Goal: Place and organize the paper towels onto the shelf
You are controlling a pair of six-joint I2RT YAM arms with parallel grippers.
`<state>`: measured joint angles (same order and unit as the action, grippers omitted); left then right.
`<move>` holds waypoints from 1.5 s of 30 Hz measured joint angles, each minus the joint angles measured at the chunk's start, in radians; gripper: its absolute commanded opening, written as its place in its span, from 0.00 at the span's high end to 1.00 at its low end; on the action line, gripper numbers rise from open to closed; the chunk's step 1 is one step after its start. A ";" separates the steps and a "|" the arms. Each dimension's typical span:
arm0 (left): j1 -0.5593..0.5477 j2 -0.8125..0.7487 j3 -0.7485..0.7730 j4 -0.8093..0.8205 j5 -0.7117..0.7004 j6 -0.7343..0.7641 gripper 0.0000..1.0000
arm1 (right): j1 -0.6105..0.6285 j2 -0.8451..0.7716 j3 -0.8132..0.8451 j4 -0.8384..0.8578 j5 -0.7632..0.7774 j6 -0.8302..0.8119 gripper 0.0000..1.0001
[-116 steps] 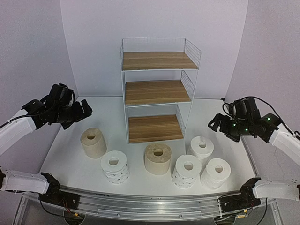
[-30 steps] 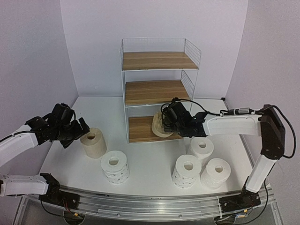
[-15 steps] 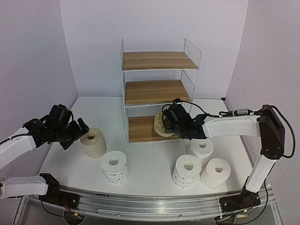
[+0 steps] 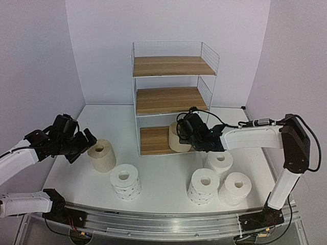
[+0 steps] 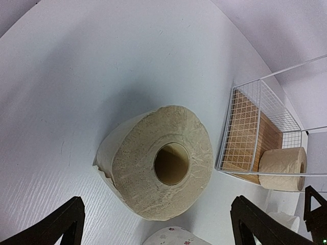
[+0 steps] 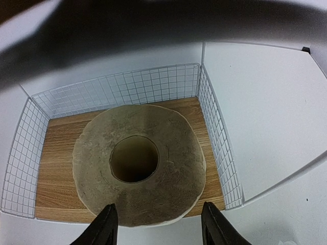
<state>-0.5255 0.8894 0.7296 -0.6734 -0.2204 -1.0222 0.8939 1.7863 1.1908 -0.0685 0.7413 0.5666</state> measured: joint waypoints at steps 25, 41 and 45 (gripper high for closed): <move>0.000 0.050 0.000 -0.084 -0.066 -0.080 0.01 | -0.003 -0.203 -0.161 -0.061 -0.392 -0.092 0.44; 0.042 0.263 -0.025 0.087 -0.011 -0.094 0.26 | -0.003 -0.188 -0.184 -0.055 -0.469 -0.087 0.44; 0.042 0.299 -0.040 0.145 0.022 -0.094 0.54 | -0.003 -0.200 -0.206 -0.056 -0.478 -0.087 0.44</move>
<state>-0.4831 1.1884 0.6896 -0.5284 -0.1985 -1.1163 0.8906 1.5861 0.9847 -0.1245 0.2629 0.4800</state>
